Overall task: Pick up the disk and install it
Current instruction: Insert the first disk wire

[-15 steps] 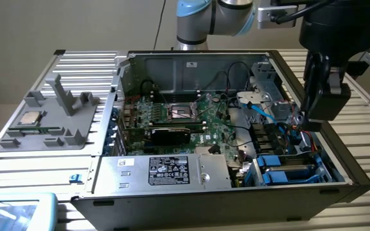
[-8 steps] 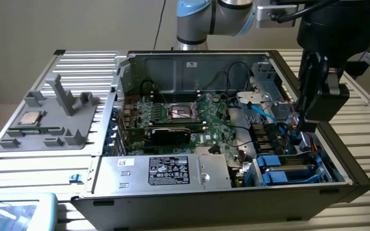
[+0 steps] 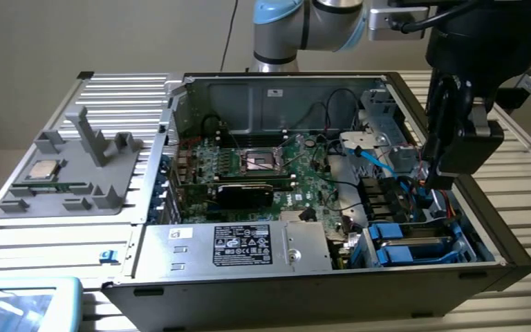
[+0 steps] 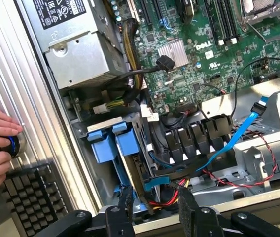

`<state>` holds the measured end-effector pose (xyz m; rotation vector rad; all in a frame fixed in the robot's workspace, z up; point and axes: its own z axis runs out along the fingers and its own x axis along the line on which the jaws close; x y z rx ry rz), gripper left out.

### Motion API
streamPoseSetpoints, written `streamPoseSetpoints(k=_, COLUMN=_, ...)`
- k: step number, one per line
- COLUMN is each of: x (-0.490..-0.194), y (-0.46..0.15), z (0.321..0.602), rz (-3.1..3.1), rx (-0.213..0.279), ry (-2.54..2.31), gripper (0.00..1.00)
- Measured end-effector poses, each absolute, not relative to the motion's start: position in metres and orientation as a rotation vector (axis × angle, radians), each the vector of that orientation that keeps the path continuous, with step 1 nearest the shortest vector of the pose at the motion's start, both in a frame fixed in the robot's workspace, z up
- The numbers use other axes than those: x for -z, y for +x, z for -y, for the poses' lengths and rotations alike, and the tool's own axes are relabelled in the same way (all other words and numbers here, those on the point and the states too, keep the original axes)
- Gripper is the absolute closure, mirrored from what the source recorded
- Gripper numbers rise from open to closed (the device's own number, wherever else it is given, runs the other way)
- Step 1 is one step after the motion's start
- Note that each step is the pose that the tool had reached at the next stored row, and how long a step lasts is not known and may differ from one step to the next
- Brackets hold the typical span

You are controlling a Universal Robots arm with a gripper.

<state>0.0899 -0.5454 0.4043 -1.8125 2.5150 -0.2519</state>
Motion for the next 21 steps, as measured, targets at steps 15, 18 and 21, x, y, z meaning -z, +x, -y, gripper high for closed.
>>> streamPoseSetpoints(k=15, x=-0.404, y=0.102, z=0.551, rz=-2.536, rx=0.138, ry=-1.889, gripper=0.50)
streamPoseSetpoints(k=18, x=-0.404, y=0.102, z=0.557, rz=-2.536, rx=0.103, ry=-1.890, gripper=0.50)
streamPoseSetpoints(k=21, x=-0.404, y=0.103, z=0.564, rz=-2.530, rx=0.066, ry=-1.885, gripper=0.50)
